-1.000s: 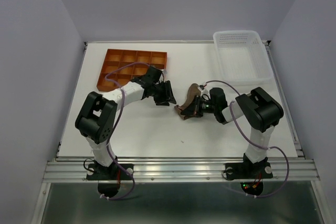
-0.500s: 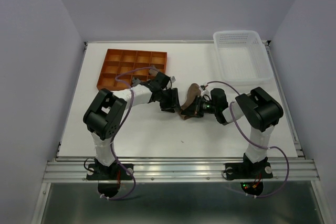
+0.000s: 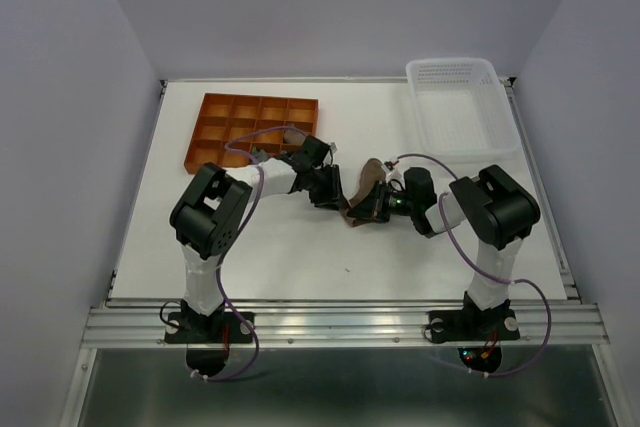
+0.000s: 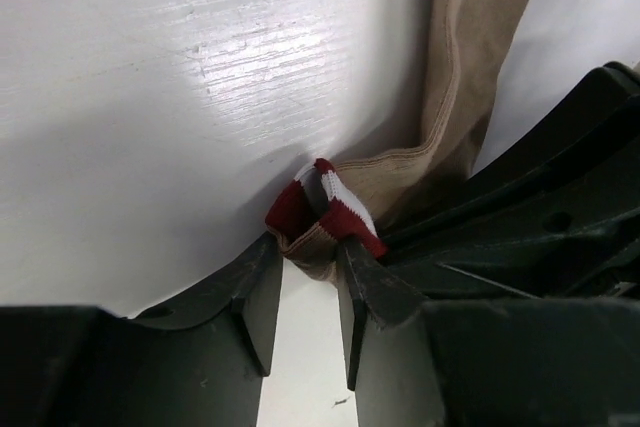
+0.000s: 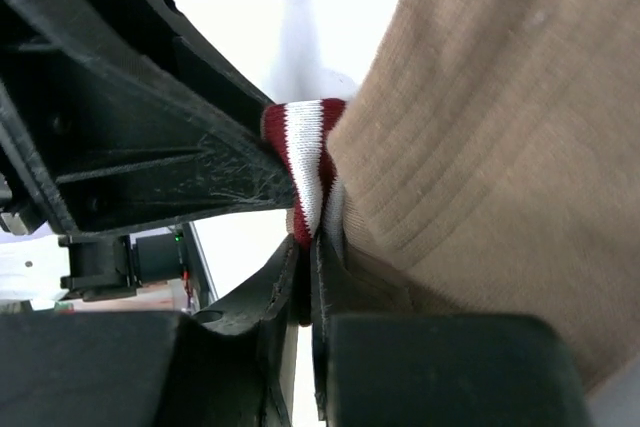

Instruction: Roll the socks

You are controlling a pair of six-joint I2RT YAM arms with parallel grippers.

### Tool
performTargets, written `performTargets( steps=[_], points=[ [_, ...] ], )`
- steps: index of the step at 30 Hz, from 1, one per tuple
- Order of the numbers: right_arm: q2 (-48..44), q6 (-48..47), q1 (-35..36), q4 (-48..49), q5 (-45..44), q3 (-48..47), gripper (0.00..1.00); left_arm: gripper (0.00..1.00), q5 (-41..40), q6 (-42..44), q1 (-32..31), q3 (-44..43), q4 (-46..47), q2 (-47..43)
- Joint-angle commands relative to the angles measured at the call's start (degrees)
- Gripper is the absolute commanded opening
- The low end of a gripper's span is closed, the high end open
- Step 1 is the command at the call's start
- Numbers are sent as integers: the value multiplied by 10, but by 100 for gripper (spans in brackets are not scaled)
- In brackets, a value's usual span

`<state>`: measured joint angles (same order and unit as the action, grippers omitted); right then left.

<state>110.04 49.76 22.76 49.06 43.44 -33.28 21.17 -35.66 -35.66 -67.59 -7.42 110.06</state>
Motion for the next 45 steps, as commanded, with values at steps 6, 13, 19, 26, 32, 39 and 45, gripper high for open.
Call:
performTargets(
  steps=[6, 13, 19, 26, 32, 39, 45],
  points=[
    [-65, -168, -3, -208, -33, -52, 33, 30, -90, -13, -10, -30, -17, 16],
    [-175, -350, 9, -431, -136, -146, 47, 29, -113, -15, -28, -51, -50, 20],
    [-219, -430, 103, -489, -251, -159, 47, 29, -101, -10, -37, -56, -59, 14],
    [-202, -456, 146, -475, -285, -167, 48, 29, -97, -10, -40, -49, -59, -4],
    [-182, -458, 156, -475, -288, -173, 48, 29, -92, -12, -41, -47, -58, -6],
    [-153, -454, 163, -488, -309, -176, 48, 31, -86, -10, -41, -57, -66, -11],
    [-139, -462, 181, -520, -368, -174, 48, 35, -54, -6, -38, -70, -64, -12]
  ],
)
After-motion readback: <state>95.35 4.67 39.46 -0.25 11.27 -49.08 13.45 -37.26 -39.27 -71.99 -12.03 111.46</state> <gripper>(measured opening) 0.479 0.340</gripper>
